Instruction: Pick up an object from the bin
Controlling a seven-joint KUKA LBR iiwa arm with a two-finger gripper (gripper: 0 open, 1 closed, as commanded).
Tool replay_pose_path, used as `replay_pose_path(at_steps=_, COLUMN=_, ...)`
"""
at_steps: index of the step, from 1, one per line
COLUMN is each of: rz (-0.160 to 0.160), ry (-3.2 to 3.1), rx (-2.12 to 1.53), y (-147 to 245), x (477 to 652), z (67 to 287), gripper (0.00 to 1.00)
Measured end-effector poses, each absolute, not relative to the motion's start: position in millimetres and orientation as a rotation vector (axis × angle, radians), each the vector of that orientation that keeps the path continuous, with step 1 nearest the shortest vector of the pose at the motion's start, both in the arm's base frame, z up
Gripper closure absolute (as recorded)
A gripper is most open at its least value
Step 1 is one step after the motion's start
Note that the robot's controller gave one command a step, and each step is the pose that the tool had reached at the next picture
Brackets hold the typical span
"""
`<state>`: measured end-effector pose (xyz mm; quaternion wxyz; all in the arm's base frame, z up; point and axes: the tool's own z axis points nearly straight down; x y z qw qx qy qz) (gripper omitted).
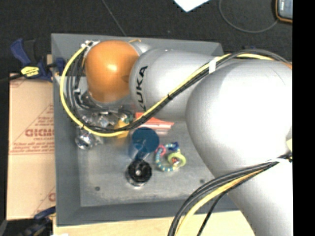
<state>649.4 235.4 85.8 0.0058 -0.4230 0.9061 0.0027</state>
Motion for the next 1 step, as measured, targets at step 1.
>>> replay_pose_path(at_steps=1, rz=0.007, ry=2.832, rx=-1.321, y=235.6, x=651.0, z=126.9, gripper=1.00)
